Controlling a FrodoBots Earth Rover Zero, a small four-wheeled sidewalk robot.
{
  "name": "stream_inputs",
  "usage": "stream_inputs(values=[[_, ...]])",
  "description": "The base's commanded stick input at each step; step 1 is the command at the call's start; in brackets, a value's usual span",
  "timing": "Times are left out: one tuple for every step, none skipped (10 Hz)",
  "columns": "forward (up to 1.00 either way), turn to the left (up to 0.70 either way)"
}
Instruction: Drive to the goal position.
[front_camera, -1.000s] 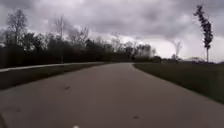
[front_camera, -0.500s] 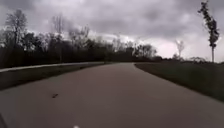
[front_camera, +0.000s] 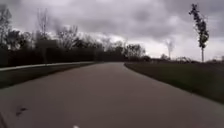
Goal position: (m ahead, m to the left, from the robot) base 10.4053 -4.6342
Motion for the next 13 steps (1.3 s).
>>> stream_inputs(values=[[1.0,0.0],[1.0,0.0],[1.0,0.0],[1.0,0.0],[1.0,0.0],[1.0,0.0],[1.0,0.0],[1.0,0.0],[1.0,0.0],[1.0,0.0],[1.0,0.0],[1.0,0.0],[1.0,0.0]])
